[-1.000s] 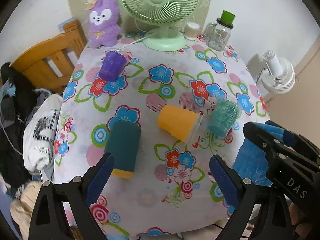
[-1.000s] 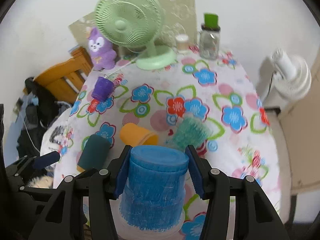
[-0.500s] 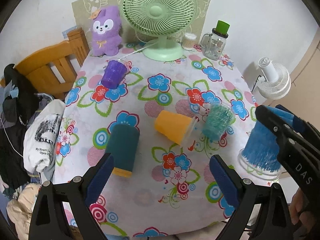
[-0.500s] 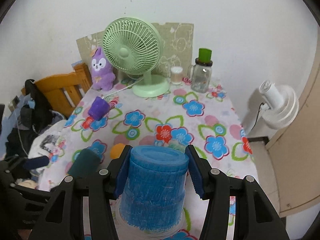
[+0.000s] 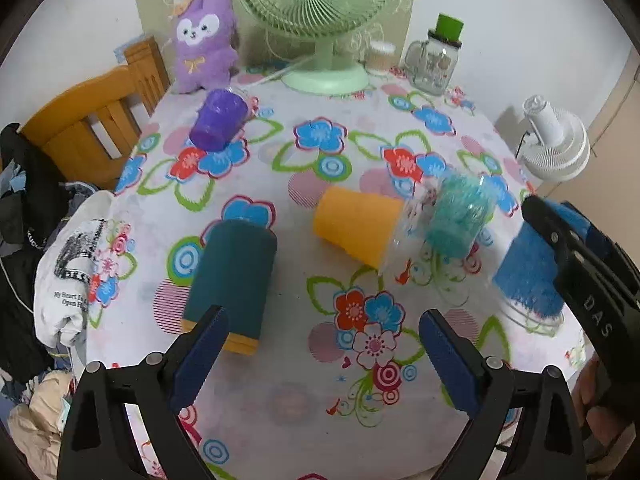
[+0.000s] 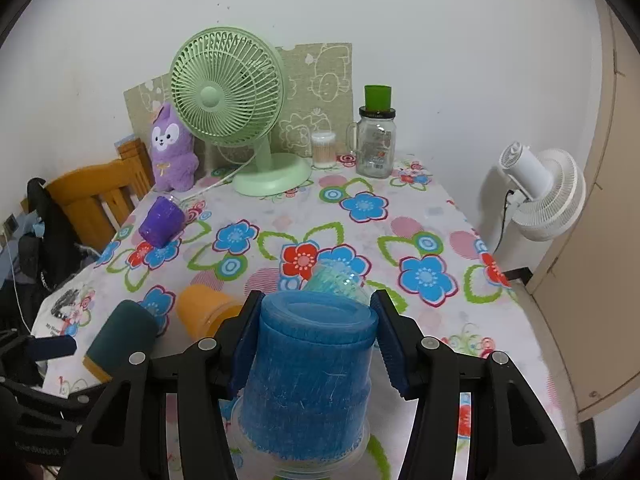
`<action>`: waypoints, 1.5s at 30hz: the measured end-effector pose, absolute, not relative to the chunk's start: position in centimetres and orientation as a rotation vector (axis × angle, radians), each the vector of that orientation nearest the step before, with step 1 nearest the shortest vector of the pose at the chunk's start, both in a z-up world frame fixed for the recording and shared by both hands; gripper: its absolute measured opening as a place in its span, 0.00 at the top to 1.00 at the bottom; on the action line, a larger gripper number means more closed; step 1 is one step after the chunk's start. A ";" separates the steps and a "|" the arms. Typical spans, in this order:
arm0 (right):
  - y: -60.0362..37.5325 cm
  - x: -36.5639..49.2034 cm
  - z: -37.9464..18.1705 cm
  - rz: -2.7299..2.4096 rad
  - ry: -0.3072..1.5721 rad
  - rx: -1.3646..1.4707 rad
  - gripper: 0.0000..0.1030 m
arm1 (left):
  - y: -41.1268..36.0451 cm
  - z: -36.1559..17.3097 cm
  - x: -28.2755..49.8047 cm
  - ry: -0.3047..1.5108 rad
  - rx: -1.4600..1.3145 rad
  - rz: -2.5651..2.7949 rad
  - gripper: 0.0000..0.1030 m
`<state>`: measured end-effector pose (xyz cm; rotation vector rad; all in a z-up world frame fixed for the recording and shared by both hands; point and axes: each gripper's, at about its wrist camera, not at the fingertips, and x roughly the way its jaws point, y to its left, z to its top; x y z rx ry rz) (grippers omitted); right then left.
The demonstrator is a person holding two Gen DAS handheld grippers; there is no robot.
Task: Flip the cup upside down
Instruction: 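Hold the blue cup base-up in the right tool and carry it over the table, then lower the blue cup rim-down onto the tablecloth and open the right tool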
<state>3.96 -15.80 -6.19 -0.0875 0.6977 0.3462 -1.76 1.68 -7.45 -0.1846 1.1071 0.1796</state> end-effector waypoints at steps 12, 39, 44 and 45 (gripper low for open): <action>-14.2 4.5 -12.0 0.367 0.695 -0.076 0.45 | 1.6 -12.0 -0.9 1.109 -0.178 0.159 0.06; -14.5 4.5 -10.6 0.352 0.904 -0.089 0.14 | 2.4 -10.4 -2.0 1.169 -0.197 0.171 0.06; -14.9 4.2 -8.8 0.364 0.919 -0.085 0.14 | 2.1 -9.1 -2.3 1.171 -0.198 0.171 0.06; -15.0 4.0 -8.4 0.370 0.924 -0.079 0.14 | 2.1 -8.8 -2.4 1.171 -0.199 0.170 0.06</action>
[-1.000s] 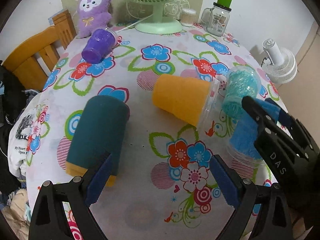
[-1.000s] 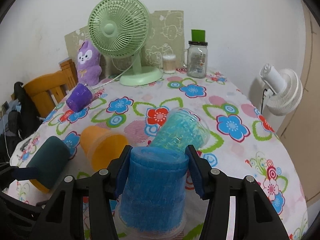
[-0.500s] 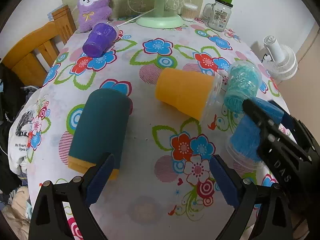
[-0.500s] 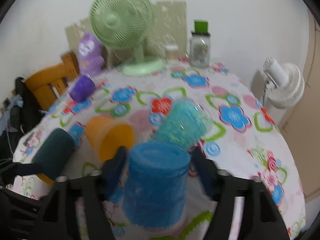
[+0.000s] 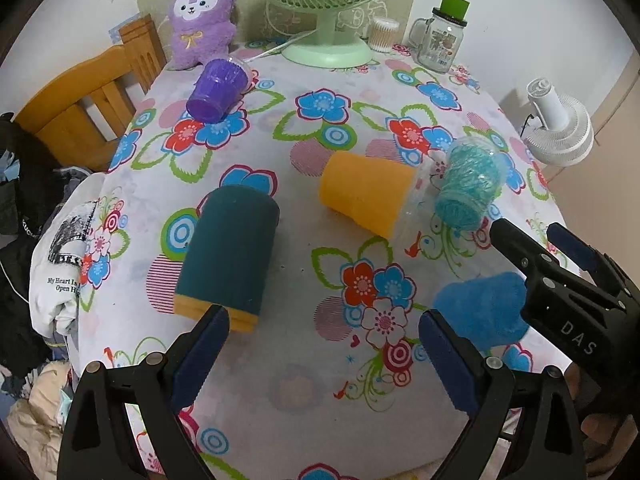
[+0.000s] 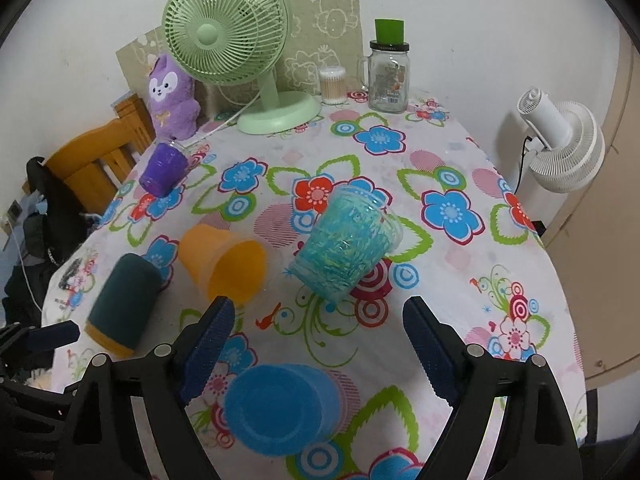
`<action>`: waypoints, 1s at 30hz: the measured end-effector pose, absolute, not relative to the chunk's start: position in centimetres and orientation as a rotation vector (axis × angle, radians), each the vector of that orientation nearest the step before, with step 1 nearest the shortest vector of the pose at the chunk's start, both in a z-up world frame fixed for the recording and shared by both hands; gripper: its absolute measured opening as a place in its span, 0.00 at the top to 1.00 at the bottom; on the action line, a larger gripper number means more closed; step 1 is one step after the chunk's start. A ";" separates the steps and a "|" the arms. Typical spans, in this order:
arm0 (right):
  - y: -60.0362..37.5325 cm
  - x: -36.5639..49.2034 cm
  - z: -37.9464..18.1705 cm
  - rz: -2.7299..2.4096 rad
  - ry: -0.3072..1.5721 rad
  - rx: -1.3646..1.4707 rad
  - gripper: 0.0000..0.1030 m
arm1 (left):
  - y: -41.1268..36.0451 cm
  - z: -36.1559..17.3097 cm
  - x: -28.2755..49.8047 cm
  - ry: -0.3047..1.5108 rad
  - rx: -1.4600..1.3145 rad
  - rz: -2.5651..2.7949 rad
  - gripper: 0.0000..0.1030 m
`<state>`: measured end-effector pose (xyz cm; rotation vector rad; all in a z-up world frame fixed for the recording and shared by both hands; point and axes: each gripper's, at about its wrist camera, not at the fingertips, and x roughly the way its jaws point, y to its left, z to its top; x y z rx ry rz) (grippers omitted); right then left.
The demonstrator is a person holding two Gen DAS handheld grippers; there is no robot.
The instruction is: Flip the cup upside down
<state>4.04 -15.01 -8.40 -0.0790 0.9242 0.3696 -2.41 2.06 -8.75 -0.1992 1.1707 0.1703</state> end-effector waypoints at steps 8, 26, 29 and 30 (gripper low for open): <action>-15.4 3.2 -4.5 0.390 0.952 -0.057 0.14 | 1.9 -5.0 -2.9 1.151 -0.205 0.161 0.06; -16.2 -0.1 4.6 0.402 0.881 -0.103 0.14 | 2.1 3.5 -5.3 1.040 -0.215 0.181 0.05; -16.6 -0.6 5.3 0.389 0.871 -0.105 0.12 | 2.0 4.4 -6.0 1.016 -0.207 0.181 0.03; -16.8 -0.8 5.5 0.380 0.863 -0.101 0.09 | 1.9 4.7 -6.3 1.008 -0.206 0.180 0.03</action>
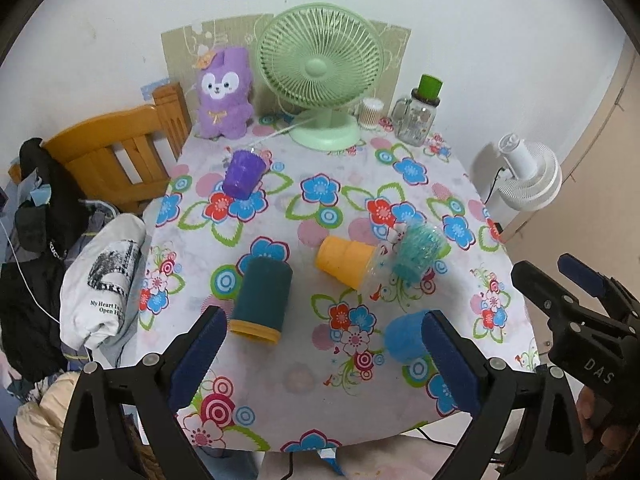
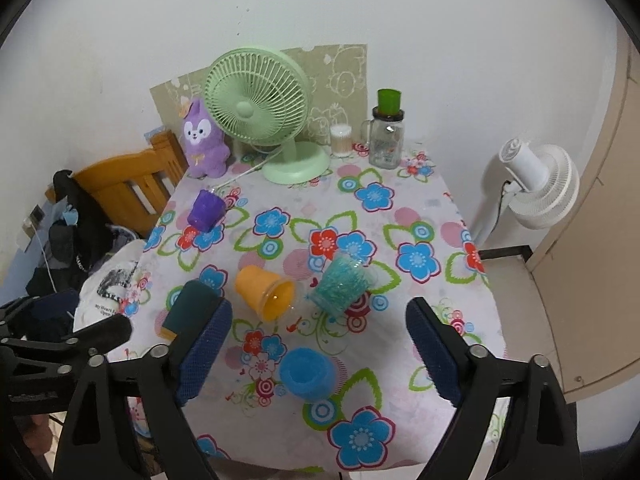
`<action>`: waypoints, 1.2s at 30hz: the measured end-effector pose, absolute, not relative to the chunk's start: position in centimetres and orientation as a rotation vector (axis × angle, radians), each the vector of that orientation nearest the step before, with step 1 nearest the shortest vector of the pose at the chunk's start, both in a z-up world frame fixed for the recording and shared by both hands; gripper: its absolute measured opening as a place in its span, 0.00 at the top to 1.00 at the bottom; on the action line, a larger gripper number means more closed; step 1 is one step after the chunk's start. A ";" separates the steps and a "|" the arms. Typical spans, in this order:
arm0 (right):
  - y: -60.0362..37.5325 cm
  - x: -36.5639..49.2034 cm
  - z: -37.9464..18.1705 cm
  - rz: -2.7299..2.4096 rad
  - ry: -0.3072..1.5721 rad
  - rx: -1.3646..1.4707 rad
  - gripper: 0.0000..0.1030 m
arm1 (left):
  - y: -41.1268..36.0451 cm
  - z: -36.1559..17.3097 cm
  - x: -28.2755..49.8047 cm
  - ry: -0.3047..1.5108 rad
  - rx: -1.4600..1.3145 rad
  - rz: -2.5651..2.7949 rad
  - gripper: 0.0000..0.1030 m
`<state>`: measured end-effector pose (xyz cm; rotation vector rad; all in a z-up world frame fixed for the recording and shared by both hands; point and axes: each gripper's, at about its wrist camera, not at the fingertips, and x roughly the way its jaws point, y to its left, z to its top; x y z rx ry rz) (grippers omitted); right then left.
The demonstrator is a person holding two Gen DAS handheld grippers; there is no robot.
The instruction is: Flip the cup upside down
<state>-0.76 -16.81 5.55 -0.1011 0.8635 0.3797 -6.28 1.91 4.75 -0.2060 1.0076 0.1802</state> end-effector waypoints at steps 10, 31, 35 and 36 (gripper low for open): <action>-18.6 -3.0 6.8 0.326 0.818 -0.068 0.08 | 1.2 6.0 -7.7 0.969 -0.200 0.155 0.00; -18.3 -3.9 7.8 0.347 0.779 -0.095 0.03 | 1.1 7.0 -8.2 0.914 -0.207 0.164 0.00; -18.2 -4.0 7.8 0.353 0.779 -0.096 0.03 | 1.1 7.0 -8.1 0.914 -0.206 0.165 0.00; -18.2 -4.0 7.8 0.355 0.779 -0.096 0.03 | 1.1 7.0 -8.2 0.915 -0.206 0.165 0.00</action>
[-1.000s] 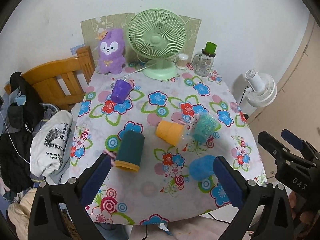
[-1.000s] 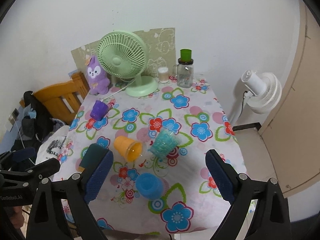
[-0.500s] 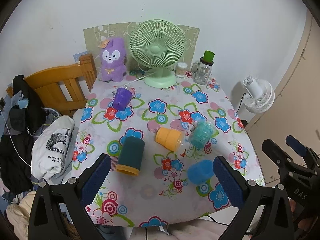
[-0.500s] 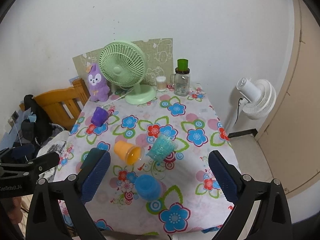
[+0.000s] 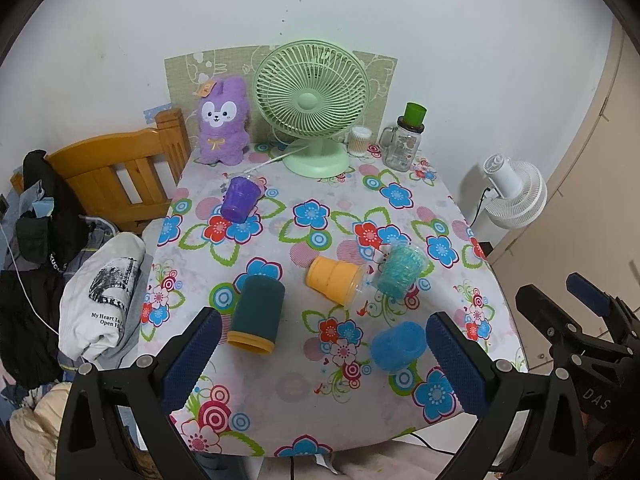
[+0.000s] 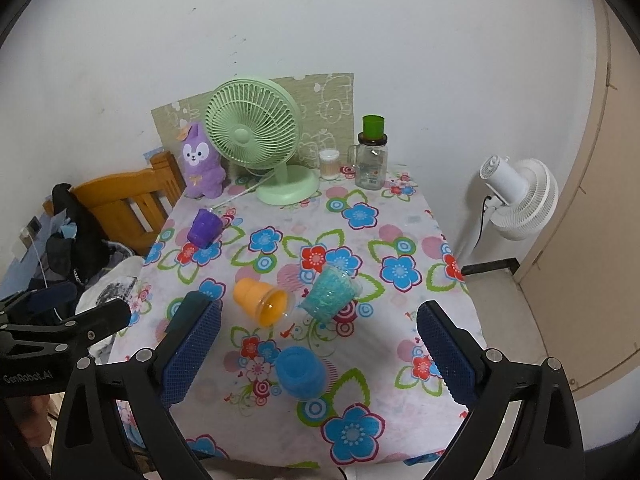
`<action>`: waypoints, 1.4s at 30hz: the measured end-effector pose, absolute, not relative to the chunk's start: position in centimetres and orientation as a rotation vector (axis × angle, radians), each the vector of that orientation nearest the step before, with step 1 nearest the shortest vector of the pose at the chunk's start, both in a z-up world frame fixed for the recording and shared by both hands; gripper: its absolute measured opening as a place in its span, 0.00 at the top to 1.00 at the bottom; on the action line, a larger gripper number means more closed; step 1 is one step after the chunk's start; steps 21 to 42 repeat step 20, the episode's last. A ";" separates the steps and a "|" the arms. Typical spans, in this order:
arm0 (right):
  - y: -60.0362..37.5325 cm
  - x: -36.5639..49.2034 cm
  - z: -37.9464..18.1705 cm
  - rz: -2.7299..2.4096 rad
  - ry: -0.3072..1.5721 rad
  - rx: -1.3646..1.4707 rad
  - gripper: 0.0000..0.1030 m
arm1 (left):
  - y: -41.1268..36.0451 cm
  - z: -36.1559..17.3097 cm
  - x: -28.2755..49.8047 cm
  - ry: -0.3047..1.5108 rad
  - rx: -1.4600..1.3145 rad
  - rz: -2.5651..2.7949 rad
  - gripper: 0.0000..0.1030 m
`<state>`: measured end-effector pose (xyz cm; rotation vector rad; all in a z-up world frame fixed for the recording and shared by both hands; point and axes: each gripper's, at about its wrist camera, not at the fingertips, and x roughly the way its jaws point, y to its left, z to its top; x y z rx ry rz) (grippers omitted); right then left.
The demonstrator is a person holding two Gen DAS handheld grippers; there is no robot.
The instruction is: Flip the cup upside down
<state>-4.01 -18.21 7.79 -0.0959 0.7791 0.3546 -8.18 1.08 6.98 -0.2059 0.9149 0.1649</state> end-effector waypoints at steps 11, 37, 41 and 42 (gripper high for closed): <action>-17.9 -3.8 7.5 0.367 0.795 -0.089 0.03 | 1.0 6.9 -8.1 0.916 -0.201 0.170 0.00; -17.8 -3.7 7.2 0.371 0.799 -0.091 0.03 | 1.0 6.9 -8.1 0.917 -0.201 0.170 0.00; -17.8 -3.7 7.2 0.371 0.799 -0.091 0.03 | 1.0 6.9 -8.1 0.917 -0.201 0.170 0.00; -17.8 -3.7 7.2 0.371 0.799 -0.091 0.03 | 1.0 6.9 -8.1 0.917 -0.201 0.170 0.00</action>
